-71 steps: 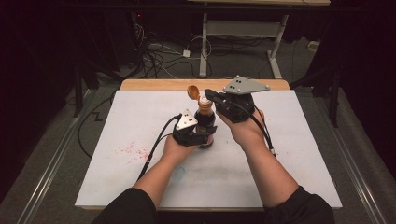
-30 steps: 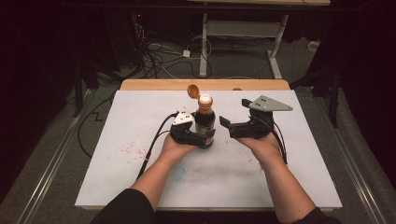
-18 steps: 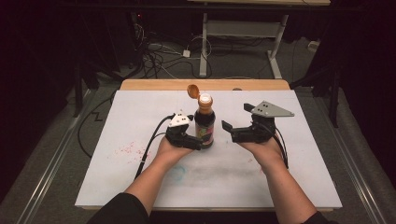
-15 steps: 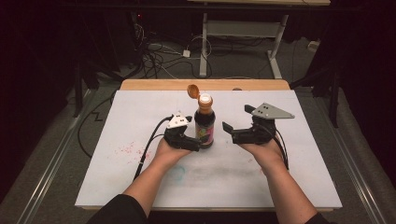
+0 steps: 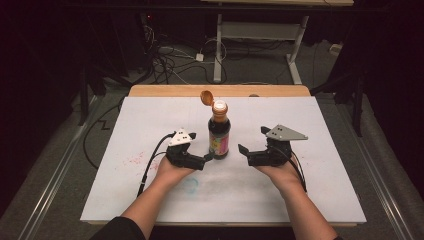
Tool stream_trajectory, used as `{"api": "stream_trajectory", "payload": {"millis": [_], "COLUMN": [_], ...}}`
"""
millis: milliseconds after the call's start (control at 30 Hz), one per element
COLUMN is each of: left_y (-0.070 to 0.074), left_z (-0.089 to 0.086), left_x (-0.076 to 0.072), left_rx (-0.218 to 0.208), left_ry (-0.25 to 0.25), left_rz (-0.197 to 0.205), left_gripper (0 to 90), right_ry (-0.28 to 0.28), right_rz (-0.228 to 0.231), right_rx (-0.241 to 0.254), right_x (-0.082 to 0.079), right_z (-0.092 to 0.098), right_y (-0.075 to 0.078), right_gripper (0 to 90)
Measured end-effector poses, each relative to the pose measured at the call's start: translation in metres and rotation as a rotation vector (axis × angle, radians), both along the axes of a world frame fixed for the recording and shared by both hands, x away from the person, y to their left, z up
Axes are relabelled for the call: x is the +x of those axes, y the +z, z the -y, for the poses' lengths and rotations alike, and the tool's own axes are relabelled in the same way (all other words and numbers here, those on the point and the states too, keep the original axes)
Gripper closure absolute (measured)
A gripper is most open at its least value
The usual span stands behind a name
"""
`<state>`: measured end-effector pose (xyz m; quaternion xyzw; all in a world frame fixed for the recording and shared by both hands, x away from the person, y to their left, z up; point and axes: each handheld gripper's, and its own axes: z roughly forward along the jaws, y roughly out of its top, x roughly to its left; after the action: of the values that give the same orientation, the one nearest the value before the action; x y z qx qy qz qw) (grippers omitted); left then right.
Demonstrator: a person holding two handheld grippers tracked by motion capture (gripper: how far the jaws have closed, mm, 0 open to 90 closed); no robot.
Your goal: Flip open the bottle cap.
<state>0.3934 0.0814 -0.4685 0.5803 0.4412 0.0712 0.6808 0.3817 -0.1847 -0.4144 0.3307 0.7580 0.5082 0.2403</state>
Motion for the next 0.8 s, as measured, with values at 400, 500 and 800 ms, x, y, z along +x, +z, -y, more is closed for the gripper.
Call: {"api": "stream_trajectory", "payload": {"millis": [400, 500, 800], "left_y": [-0.013, -0.014, -0.020], "left_z": [-0.021, -0.028, -0.056], "left_x": [-0.019, -0.024, -0.044], "left_rx": [0.042, 0.039, 0.033], "left_ry": [0.016, 0.028, 0.066], "left_rz": [-0.010, -0.004, 0.002], "left_gripper": [0.0, 0.0, 0.0], "right_ry": [-0.010, -0.014, -0.043], "right_rz": [-0.047, -0.053, -0.052], "right_rx": [-0.028, -0.025, -0.019], "right_x": [-0.005, -0.008, -0.027], "right_z": [0.003, 0.007, 0.032], "right_y": [-0.037, -0.042, -0.056], "right_gripper": [0.2, 0.2, 0.2]}}
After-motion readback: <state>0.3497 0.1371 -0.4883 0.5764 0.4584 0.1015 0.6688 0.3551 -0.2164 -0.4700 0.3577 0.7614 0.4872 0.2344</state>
